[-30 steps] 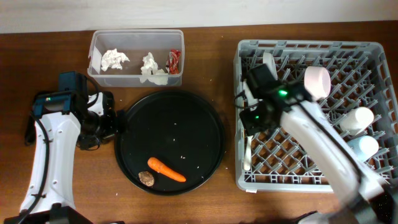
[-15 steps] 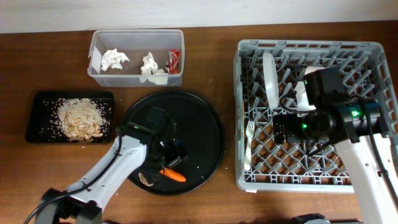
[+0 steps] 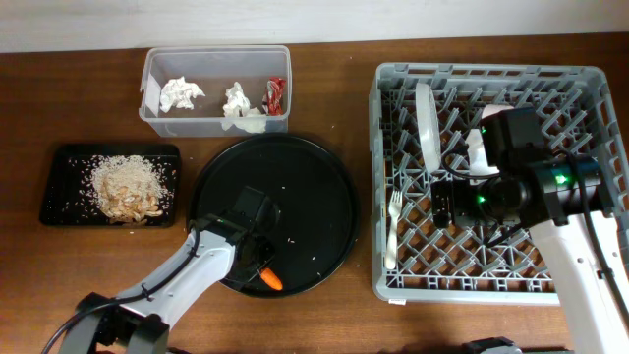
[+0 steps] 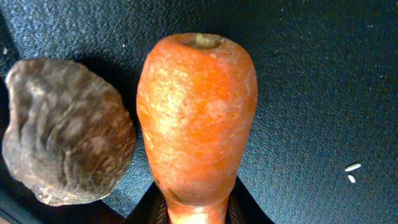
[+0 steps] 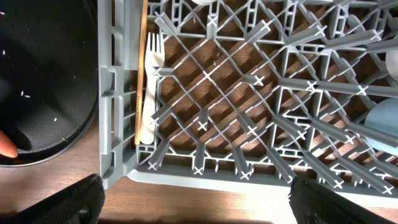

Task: Sort waste into correct bins and load items into the dishwasher rack
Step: 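Grasp the carrot with the left gripper and drop it on the black tray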

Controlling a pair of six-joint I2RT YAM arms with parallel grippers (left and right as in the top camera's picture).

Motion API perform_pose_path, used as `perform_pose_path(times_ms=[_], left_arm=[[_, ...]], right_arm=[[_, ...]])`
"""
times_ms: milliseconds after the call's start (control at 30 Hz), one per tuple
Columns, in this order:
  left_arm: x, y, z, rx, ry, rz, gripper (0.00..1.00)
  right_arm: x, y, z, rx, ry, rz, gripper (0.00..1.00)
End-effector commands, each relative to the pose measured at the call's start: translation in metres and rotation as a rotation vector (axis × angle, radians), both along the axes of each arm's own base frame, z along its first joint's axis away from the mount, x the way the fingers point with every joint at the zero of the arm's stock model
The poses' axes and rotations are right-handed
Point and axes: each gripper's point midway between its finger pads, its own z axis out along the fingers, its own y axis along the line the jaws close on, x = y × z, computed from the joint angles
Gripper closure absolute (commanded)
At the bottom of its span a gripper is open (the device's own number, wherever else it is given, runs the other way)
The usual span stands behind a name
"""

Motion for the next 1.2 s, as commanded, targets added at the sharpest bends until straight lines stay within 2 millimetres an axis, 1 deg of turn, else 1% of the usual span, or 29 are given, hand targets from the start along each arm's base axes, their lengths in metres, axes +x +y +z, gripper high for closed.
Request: perform_pose_path(times_ms=[0,33,67,100,167,200,233,267,300,333,400,433,467,500,567,633,667,700,800,833,867,900,933,967,1000,1067,1100,1133,1167], left_arm=[[0.022,-0.004,0.016,0.015,-0.081,-0.117,0.97],[0.033,-0.008,0.028,0.007,-0.121,-0.150,0.98],[0.043,-0.006,0.042,0.034,-0.168,-0.163,0.98],[0.054,0.004,0.059,0.076,-0.217,-0.141,0.98],[0.078,0.028,0.095,0.145,-0.334,-0.131,0.97],[0.087,0.044,0.108,0.163,-0.371,-0.085,0.97],[0.094,0.066,0.117,0.176,-0.395,-0.007,0.98],[0.101,0.094,0.119,0.190,-0.403,0.084,0.99],[0.107,0.127,0.121,0.211,-0.417,0.169,0.99],[0.117,0.151,0.124,0.225,-0.453,0.198,0.99],[0.129,0.196,0.130,0.242,-0.514,0.275,0.99],[0.132,0.220,0.127,0.230,-0.530,0.343,0.99],[0.134,0.239,0.122,0.210,-0.538,0.392,0.99],[0.136,0.252,0.117,0.194,-0.544,0.426,0.99],[0.135,0.287,0.095,0.184,-0.528,0.509,0.99],[0.133,0.307,0.072,0.190,-0.494,0.558,0.99],[0.133,0.315,0.060,0.192,-0.481,0.569,0.99],[0.135,0.318,0.052,0.192,-0.473,0.570,0.99],[0.137,0.320,0.037,0.192,-0.456,0.561,0.99],[0.137,0.320,0.037,0.191,-0.455,0.561,0.89],[0.137,0.320,0.037,0.191,-0.456,0.561,0.74],[0.137,0.319,0.037,0.191,-0.454,0.559,0.54],[0.138,0.318,0.038,0.188,-0.458,0.535,0.44],[0.141,0.316,0.040,0.177,-0.468,0.508,0.38],[0.147,0.313,0.047,0.151,-0.487,0.494,0.33],[0.147,0.313,0.060,0.152,-0.488,0.495,0.16],[0.147,0.313,0.073,0.154,-0.496,0.494,0.14],[0.147,0.309,0.090,0.155,-0.510,0.486,0.13],[0.145,0.299,0.106,0.149,-0.527,0.468,0.01]], right_arm=[[0.000,0.000,0.000,0.006,0.003,0.006,0.02],[0.000,0.000,0.000,0.006,0.003,0.006,0.02],[0.000,0.000,0.000,0.006,0.003,0.006,0.02],[0.000,0.000,0.000,0.006,0.003,0.006,0.02],[0.000,0.000,0.000,0.006,0.003,0.006,0.02],[0.000,0.000,0.000,0.006,0.003,0.006,0.02],[0.000,0.000,0.000,0.006,0.003,0.006,0.01],[0.000,0.000,0.000,0.007,0.003,0.006,0.02],[0.000,0.000,0.000,0.007,0.004,0.006,0.01],[0.000,0.000,0.000,0.008,0.004,0.006,0.01],[0.000,0.001,0.000,0.011,0.005,0.007,0.01],[-0.001,0.001,0.000,0.010,0.007,0.006,0.01],[-0.002,0.001,-0.001,0.010,0.010,0.007,0.01],[-0.002,0.000,-0.001,0.009,0.013,0.007,0.01],[-0.004,0.000,-0.001,0.009,0.018,0.007,0.01],[-0.004,0.000,-0.001,0.009,0.019,0.007,0.01],[-0.004,0.000,-0.001,0.009,0.019,0.007,0.01],[-0.004,0.000,-0.001,0.009,0.019,0.006,0.01],[-0.004,0.000,-0.001,0.009,0.019,0.006,0.01],[-0.004,0.000,-0.001,0.009,0.019,0.006,0.01],[-0.004,0.000,-0.001,0.009,0.019,0.006,0.01],[-0.004,0.000,-0.001,0.009,0.019,0.006,0.01],[-0.004,0.000,-0.001,0.009,0.020,0.006,0.01],[-0.004,0.000,-0.001,0.008,0.020,0.006,0.01],[-0.004,0.000,-0.001,0.008,0.020,0.006,0.01],[-0.004,0.000,-0.001,0.008,0.020,0.006,0.01],[-0.004,0.000,-0.001,0.008,0.022,0.006,0.01],[-0.004,0.000,-0.001,0.008,0.022,0.007,0.01],[-0.004,0.000,-0.001,0.008,0.022,0.006,0.01]])
